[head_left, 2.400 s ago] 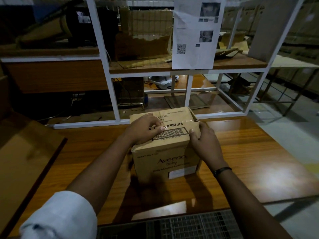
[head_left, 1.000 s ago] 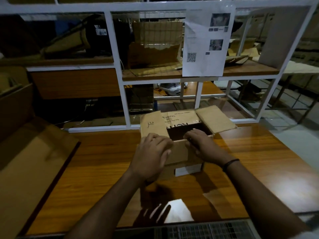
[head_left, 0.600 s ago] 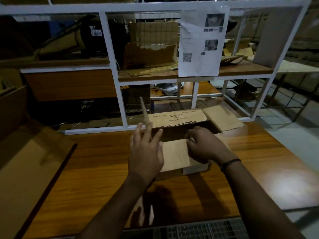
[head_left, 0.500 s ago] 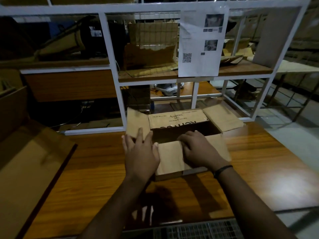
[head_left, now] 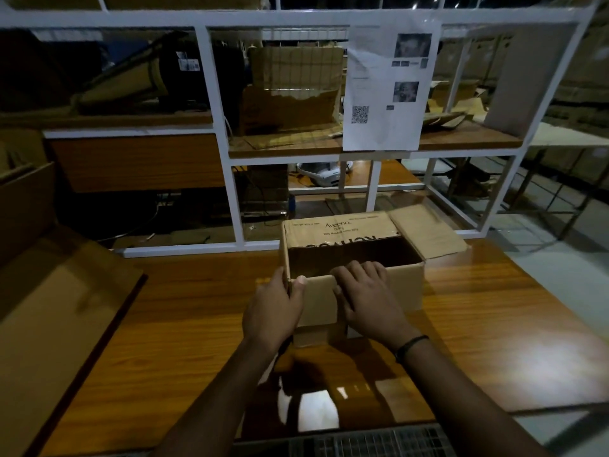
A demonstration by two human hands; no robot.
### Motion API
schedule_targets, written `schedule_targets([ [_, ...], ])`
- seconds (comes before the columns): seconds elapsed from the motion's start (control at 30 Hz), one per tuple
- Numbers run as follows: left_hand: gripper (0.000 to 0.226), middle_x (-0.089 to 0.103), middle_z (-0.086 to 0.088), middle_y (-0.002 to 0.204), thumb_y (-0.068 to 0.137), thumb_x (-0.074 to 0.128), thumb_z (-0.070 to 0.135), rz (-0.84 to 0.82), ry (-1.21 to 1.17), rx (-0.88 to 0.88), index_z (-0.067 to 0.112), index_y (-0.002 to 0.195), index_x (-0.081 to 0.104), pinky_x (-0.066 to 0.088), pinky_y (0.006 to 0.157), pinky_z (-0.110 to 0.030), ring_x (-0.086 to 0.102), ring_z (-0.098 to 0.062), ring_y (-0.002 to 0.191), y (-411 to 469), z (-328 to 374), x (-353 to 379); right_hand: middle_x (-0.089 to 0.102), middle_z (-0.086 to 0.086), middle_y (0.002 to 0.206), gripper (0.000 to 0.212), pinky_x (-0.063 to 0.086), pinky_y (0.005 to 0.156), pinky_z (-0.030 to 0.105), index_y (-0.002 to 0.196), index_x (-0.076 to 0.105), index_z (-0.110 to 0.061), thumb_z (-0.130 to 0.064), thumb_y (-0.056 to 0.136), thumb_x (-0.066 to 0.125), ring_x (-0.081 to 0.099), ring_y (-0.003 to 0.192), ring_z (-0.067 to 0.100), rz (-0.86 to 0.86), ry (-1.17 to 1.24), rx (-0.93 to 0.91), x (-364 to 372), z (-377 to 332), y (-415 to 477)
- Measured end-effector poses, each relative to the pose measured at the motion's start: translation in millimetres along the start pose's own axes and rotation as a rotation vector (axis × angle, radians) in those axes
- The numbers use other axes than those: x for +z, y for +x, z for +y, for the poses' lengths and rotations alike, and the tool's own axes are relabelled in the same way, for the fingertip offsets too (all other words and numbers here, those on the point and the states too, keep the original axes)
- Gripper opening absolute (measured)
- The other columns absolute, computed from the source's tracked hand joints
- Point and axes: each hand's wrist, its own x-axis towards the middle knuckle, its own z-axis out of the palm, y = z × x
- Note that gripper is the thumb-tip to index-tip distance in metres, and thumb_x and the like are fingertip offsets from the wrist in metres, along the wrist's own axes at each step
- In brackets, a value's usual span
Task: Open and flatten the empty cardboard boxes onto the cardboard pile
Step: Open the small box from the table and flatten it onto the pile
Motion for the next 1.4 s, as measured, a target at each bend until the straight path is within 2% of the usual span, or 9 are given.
schedule_targets([
  [0.17,0.054,0.046,-0.007,0.140,0.098,0.049,0.060,0.161,0.285,0.035,0.026,0.140,0.046,0.043,0.104,-0.037,0.043,-0.025,0.130,0.9,5.7,-4.9,0.055,-0.007,0.118,0.030,0.037,0.102,0.039,0.124,0.050,-0.033,-0.040,0.096,0.045,0.045,0.108,0.014,0.019,0.002,-0.015,1.0,-12.5,-1.0],
  [0.3,0.028,0.055,0.008,0.122,0.099,0.054,0.051,0.197,0.380,0.266,0.035,0.121,0.058,0.037,0.100,-0.033,0.048,-0.013,0.117,4.0,18.4,-9.6,0.058,-0.007,0.114,0.038,0.040,0.096,0.039,0.124,0.052,-0.031,-0.038,0.087,0.055,0.049,0.105,0.015,0.066,-0.003,-0.032,4.5,-35.2,-23.3],
  [0.4,0.022,0.065,0.016,0.094,0.100,0.053,0.049,0.117,0.403,0.322,0.035,0.105,0.069,0.041,0.100,-0.036,0.056,-0.004,0.091,10.4,21.3,-11.3,0.058,-0.007,0.115,0.044,0.041,0.094,0.038,0.127,0.055,-0.031,-0.040,0.086,0.042,0.050,0.104,0.014,0.061,-0.009,-0.038,2.4,-46.0,-36.9],
  [0.47,0.027,0.069,0.014,0.093,0.101,0.052,0.049,0.073,0.449,0.346,0.033,0.108,0.072,0.040,0.097,-0.036,0.056,-0.004,0.086,12.7,25.1,-14.1,0.059,-0.008,0.115,0.046,0.042,0.094,0.037,0.129,0.055,-0.032,-0.042,0.088,0.035,0.051,0.103,0.013,0.048,-0.001,-0.036,-1.0,-46.7,-38.2],
  [0.6,0.037,0.070,0.006,0.119,0.101,0.057,0.045,0.099,0.378,0.394,0.032,0.135,0.063,0.044,0.094,-0.031,0.060,-0.013,0.108,12.8,33.9,-21.2,0.060,-0.010,0.110,0.034,0.043,0.087,0.034,0.124,0.056,-0.032,-0.042,0.096,0.041,0.050,0.097,0.011,-0.011,0.026,-0.089,-19.3,-47.6,-34.5],
  [0.77,0.050,0.062,0.007,0.139,0.097,0.060,0.045,0.150,0.252,0.502,0.032,0.145,0.055,0.044,0.102,-0.032,0.052,-0.012,0.129,19.9,26.6,-19.0,0.061,-0.015,0.102,0.022,0.053,0.078,0.035,0.107,0.065,-0.033,-0.049,0.102,0.050,0.054,0.089,0.003,-0.121,0.268,-0.052,-57.6,-58.3,-25.7],
  [0.97,0.069,0.032,0.002,0.166,0.100,0.055,0.048,0.053,0.390,0.405,0.029,0.160,0.028,0.027,0.120,-0.046,0.024,-0.026,0.153,56.4,18.4,-19.8,0.053,0.000,0.143,0.040,0.047,0.102,0.036,0.137,0.057,-0.024,-0.044,0.102,0.054,0.051,0.127,0.019,-0.038,0.105,0.121,-63.7,-11.2,25.3],
  [1.13,0.092,0.006,0.003,0.173,0.098,0.052,0.061,-0.153,0.614,0.345,0.027,0.165,-0.001,0.009,0.125,-0.051,0.003,-0.034,0.157,80.1,8.1,-18.0,0.038,0.009,0.160,0.056,0.033,0.119,0.044,0.152,0.042,-0.019,-0.037,0.101,0.057,0.032,0.147,0.028,-0.150,-0.091,0.160,-55.5,20.8,64.4],
  [1.4,0.082,0.019,0.000,0.168,0.098,0.054,0.057,-0.182,0.580,0.293,0.027,0.163,0.016,0.024,0.120,-0.051,0.022,-0.035,0.150,102.4,11.2,-13.7,0.036,0.007,0.159,0.068,0.033,0.114,0.059,0.151,0.039,-0.022,-0.032,0.092,0.070,0.032,0.147,0.033,-0.237,-0.224,0.171,-36.7,36.2,94.2],
])
